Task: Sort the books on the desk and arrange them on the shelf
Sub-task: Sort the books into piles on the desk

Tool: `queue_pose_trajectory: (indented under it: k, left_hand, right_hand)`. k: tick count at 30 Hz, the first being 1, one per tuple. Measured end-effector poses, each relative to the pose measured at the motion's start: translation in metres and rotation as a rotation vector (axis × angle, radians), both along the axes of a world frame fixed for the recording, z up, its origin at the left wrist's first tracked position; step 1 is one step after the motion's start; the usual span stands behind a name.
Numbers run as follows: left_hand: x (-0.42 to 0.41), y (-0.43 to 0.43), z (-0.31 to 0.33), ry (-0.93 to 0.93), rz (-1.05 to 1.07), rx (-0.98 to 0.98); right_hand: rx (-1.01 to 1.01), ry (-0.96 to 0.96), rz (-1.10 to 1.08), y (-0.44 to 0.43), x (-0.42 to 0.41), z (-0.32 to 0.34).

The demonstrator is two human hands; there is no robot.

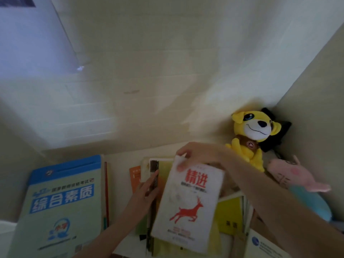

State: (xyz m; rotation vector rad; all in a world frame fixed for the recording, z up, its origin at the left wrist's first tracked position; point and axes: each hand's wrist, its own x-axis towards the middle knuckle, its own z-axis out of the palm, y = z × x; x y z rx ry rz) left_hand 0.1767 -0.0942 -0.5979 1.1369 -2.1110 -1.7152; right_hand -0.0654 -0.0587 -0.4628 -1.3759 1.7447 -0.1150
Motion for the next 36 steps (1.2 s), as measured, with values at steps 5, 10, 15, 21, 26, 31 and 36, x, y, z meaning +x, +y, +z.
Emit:
queue_pose_trajectory:
  k: [5,10,15,21,26,31,36]
  left_hand:
    - [0.001,0.002,0.007,0.075,0.003,0.134]
    - [0.005,0.001,0.002,-0.037,-0.1,0.004]
    - [0.004,-0.001,0.002,-0.118,-0.229,-0.034]
    - [0.005,-0.002,0.0,-0.113,-0.276,-0.002]
    - [0.005,0.001,0.005,-0.093,-0.272,0.005]
    - [0.004,0.003,0.017,-0.173,-0.281,-0.031]
    - [0.006,0.003,0.018,-0.166,-0.271,-0.011]
  right_hand:
    - [-0.245,-0.039,-0.155,0.016,0.023,-0.045]
    - [-0.122,0.207,-0.196,0.09,0.01,-0.07]
    - [-0.187,0.491,-0.045,0.136,0.028,-0.098]
    - [-0.141,0.335,0.02,0.121,0.023,-0.094]
    - [-0.268,-0.163,-0.399,0.125,0.003,-0.108]
    - [-0.236,-0.511,-1.454,0.154,-0.047,-0.15]
    - [-0.013,-0.588,-1.697,0.145,-0.079,-0.193]
